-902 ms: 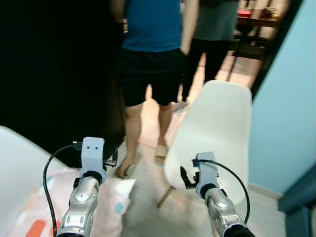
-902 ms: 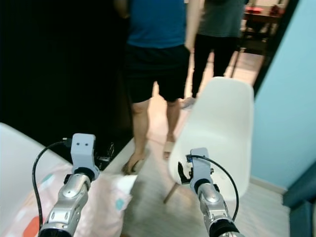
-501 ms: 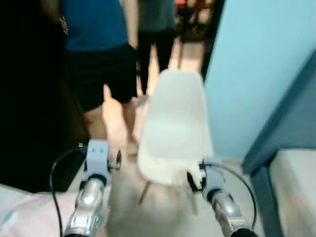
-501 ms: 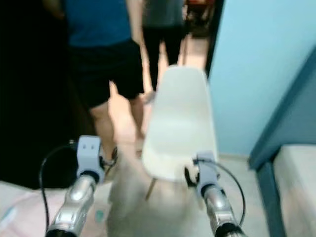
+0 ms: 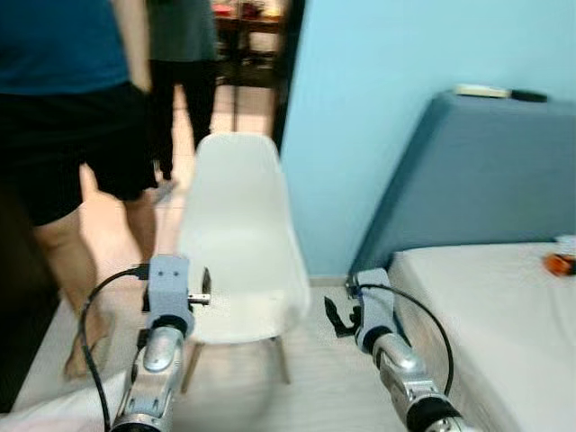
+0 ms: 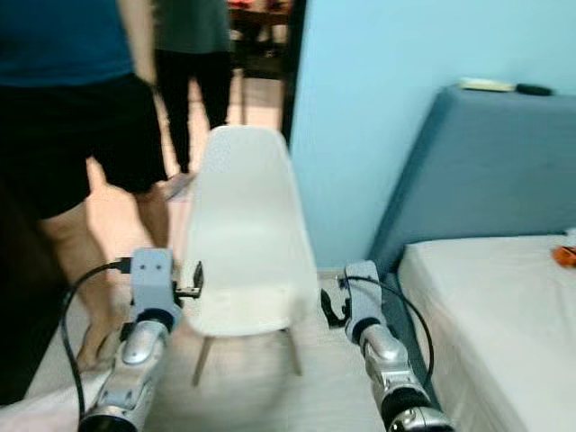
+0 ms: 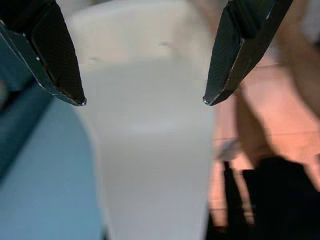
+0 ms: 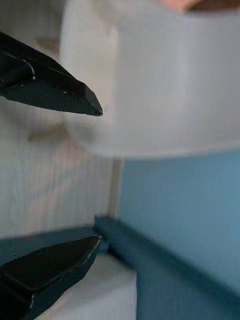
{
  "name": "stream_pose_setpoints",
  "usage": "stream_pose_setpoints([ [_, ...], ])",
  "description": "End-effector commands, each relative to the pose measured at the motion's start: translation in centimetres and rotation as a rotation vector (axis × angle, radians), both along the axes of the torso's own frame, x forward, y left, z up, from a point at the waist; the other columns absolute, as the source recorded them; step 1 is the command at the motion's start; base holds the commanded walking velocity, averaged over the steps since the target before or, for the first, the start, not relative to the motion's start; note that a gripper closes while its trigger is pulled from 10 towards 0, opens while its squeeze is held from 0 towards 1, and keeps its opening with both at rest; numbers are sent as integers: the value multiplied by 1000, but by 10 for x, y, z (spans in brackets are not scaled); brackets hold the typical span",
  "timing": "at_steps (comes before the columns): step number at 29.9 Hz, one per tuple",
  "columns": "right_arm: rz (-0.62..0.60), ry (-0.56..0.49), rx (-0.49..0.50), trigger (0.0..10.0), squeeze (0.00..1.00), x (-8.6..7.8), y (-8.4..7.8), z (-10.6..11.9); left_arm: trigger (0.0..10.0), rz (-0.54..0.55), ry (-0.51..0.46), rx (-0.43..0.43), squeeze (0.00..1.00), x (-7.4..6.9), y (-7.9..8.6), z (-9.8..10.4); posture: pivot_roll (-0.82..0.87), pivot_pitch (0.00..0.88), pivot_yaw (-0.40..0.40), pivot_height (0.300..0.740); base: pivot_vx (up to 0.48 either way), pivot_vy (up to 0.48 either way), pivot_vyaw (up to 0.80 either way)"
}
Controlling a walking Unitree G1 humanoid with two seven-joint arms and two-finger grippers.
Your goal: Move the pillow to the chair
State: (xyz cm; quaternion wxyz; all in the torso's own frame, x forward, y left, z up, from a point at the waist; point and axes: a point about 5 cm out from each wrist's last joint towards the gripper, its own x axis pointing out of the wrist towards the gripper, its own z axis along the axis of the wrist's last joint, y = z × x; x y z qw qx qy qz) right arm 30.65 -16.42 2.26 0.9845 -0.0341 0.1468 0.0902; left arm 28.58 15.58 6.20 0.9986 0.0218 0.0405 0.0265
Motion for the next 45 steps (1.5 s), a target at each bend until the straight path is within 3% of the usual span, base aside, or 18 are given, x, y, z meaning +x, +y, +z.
stream_pose_setpoints([
  [1, -10, 34, 11, 10000, 0, -4, 2, -7, 10000, 6, 16, 9, 0, -1, 4, -3, 75, 0, -118, 740, 0, 0, -800],
  [16, -32, 27, 55, 10000, 0, -10, 17, -12, 10000, -79, 0, 94, 0, 15, 16, 7, 70, 0, -48, 740, 0, 0, -800],
  [21, -55, 23, 57, 10000, 0, -12, 8, -13, 10000, -90, 18, 89, 0, 22, 13, 7, 66, 0, -38, 740, 0, 0, -800],
  [28, -121, 23, 67, 10000, 0, -23, -16, -18, 10000, -60, 74, 9, 0, 6, 8, -12, 54, 0, -81, 740, 0, 0, -800],
  [36, -109, 71, 34, 10000, 0, -37, -12, -32, 10000, 23, 141, -11, 0, -11, 22, -32, 30, 0, -61, 740, 0, 0, -800],
  [45, -114, 51, 30, 10000, 0, -33, -15, -28, 10000, 18, 127, -13, 0, -13, 13, -30, 42, 0, -52, 740, 0, 0, -800],
])
